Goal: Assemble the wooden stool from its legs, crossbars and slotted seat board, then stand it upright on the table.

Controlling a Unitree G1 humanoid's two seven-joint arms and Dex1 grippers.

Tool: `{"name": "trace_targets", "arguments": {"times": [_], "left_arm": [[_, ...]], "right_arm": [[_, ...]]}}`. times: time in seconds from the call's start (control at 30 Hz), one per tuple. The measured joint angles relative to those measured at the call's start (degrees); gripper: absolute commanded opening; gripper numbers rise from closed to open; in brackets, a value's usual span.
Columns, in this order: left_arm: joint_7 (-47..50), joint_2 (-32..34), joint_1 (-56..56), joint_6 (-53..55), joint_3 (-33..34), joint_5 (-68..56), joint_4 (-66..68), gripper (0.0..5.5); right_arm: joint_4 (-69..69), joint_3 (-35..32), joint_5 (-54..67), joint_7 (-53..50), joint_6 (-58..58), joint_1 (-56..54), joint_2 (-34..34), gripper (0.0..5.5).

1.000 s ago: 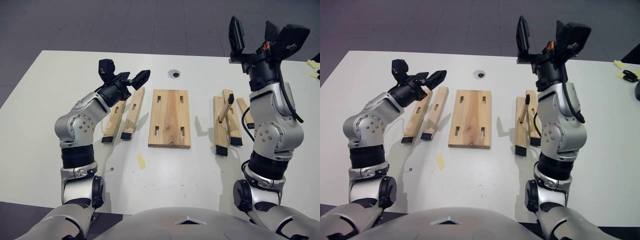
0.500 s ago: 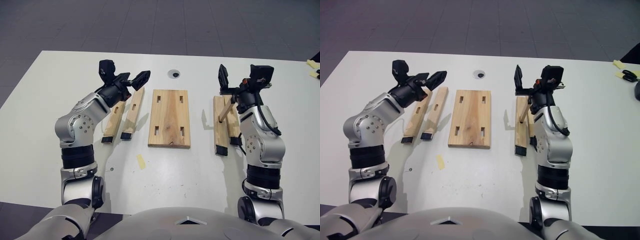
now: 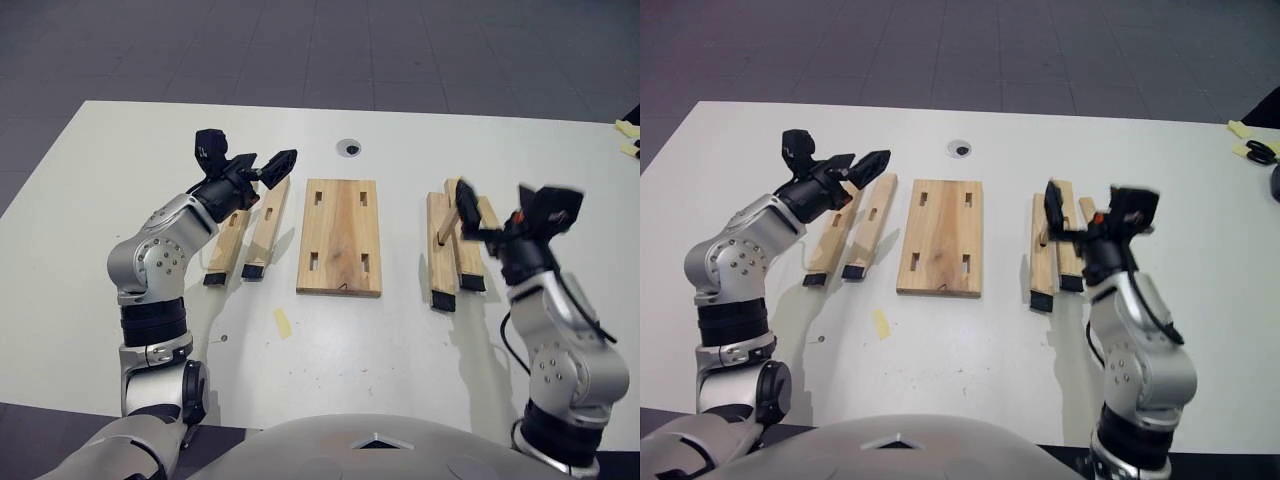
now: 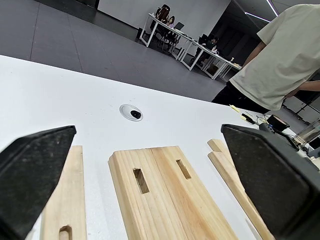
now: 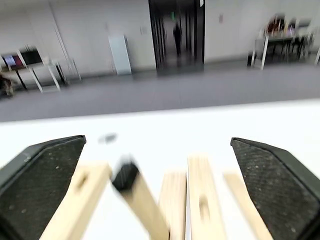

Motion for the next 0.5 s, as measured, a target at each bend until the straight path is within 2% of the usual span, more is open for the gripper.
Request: {"name": "trace_targets", "arguments": {"times": [0.17,0.5], "left_arm": [[0.3,0.0,0.7,0.0,0.7,0.0,-0.4,5.4],[0.6,0.0,0.7,0.7,0.7,0.0,-0.6,5.4]], "right_arm": [[-0.2,4.4,5.2,4.5,4.4,6.5,-0.1,5.39],[4.4,6.0,1.0,2.2,3.6,9.9,-0.1,5.39]]}}
